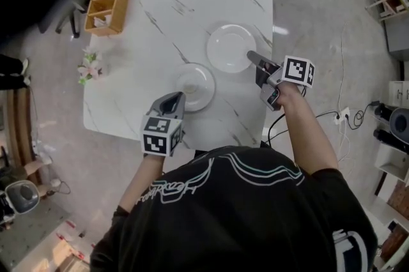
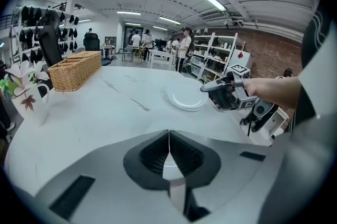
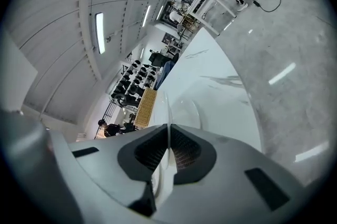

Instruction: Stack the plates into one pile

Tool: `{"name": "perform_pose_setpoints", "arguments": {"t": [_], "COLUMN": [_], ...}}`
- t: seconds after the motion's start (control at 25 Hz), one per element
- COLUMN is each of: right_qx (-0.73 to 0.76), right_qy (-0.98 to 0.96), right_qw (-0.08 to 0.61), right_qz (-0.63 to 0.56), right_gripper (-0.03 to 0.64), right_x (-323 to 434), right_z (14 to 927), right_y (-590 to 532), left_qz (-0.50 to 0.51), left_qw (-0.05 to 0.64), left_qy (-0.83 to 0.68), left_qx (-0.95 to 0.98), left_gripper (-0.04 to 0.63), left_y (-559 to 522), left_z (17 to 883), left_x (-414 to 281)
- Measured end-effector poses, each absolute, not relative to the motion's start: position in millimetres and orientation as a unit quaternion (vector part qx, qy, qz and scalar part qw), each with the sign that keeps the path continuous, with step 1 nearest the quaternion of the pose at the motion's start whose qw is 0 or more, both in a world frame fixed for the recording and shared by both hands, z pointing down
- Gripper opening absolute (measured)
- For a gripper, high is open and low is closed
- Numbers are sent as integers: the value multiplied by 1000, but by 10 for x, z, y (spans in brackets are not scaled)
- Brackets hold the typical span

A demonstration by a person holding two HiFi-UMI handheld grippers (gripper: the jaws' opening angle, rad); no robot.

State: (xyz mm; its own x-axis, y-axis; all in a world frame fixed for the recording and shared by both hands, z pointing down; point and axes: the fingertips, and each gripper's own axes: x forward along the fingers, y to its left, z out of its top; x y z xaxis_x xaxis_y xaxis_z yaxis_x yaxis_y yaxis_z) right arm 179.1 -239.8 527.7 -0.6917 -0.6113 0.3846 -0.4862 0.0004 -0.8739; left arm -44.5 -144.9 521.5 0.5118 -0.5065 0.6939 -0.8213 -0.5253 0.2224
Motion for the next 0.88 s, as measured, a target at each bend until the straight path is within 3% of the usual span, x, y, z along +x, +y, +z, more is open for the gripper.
{"name": "perform_pose_setpoints", "arguments": {"t": [0.28,0.4,0.52,0.88], "right_qx": [-392,-377,-350,-283], "right_qy": [733,765,800,824], "right_qw": [6,-46,-116,-370], "right_qz": [-556,-521,-472,-321], "right_gripper": [61,214,286,316], "right_x": [1769,1685,1598,1589], "right_z": [5323,5315,5292,5468], "right_y": [-2432,-2399,-2329,-2055], "left_qz": [289,291,291,295], "left_qw": [280,281,281,273], "left_qy": [-407,-408,-407,-409], "left_qx": [820,818,819,819], "left_gripper": [25,25,25,25], "left_y": [-1439,-1437,-1444,-1435], "left_z": [5281,5307,5308,5277], "left_x": [-480,-491,-488,-531]}}
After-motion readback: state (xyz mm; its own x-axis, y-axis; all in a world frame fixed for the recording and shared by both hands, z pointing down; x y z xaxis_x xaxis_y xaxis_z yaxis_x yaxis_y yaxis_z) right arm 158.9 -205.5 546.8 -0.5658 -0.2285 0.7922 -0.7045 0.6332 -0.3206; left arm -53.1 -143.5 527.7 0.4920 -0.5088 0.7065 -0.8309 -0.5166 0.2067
